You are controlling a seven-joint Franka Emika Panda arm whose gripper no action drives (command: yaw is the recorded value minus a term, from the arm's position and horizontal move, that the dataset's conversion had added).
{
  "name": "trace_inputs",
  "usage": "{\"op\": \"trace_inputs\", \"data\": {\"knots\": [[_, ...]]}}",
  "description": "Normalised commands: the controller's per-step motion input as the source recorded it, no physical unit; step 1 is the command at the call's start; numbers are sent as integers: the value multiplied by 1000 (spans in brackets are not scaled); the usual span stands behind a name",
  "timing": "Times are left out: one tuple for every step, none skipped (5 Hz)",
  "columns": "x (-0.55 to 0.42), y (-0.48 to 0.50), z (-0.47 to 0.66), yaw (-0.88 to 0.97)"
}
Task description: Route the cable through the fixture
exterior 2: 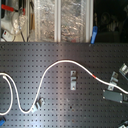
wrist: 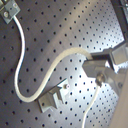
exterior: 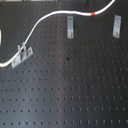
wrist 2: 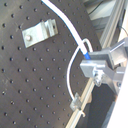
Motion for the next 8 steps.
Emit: {"op": "trace_inputs", "data": {"knots": [[0, 14, 0, 0], [-11, 0, 0, 0], [-209, 656, 9, 0], [-383, 1000, 21, 3], [1, 37, 0, 0], [45, -515, 161, -74], [0, 80, 0, 0], [-188, 833, -11, 0]]}}
